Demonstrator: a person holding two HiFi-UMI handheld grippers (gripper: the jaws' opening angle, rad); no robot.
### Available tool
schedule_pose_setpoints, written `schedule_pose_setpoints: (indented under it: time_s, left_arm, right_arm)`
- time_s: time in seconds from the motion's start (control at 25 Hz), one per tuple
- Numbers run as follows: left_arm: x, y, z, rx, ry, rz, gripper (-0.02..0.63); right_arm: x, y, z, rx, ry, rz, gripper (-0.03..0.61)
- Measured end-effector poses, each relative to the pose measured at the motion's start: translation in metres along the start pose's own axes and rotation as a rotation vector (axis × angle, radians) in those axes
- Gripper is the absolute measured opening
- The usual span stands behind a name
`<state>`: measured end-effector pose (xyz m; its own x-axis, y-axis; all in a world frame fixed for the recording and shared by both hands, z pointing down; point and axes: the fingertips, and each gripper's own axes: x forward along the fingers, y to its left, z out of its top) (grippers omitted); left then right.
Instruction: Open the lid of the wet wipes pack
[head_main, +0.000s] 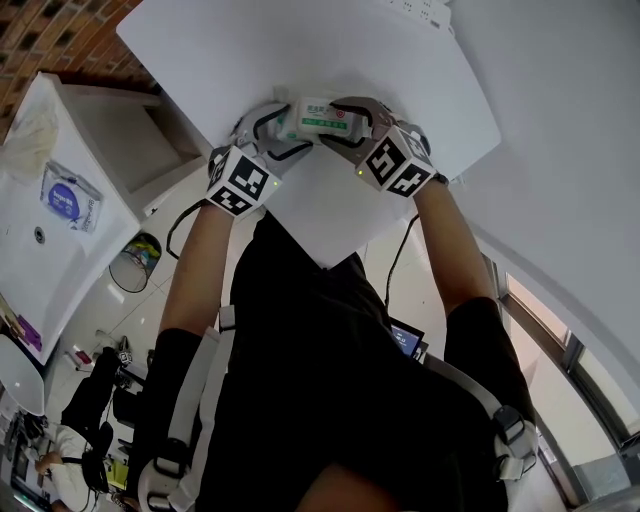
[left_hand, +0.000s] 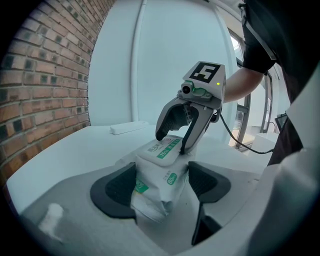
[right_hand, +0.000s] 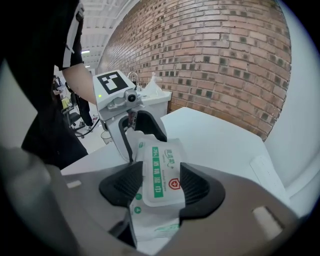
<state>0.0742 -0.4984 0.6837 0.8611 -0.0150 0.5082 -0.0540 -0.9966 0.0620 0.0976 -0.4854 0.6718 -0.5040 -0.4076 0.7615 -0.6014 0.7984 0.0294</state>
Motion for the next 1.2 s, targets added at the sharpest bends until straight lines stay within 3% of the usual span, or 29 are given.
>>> schedule_pose_setpoints:
  time_s: [0.72,0.96,1.2]
  left_arm:
    - [0.002,0.003,-0.002,-0.027,0.019,-0.007,0.33]
    - [0.002,0.002,-0.003,-0.019,0.032,-0.022,0.33]
    - [0.002,0.003,-0.006,-0.003,0.053,-0.033,0.33]
  right_arm:
    - [-0.005,-0.011,0.008,0.233,-0.067,0.2,0.229]
    - [-0.011,-0.014,0.016,0.188,-0.05,0.215,0.216]
    - [-0.03,-0.04,0.036,0.104,-0.072,0.112,0.174]
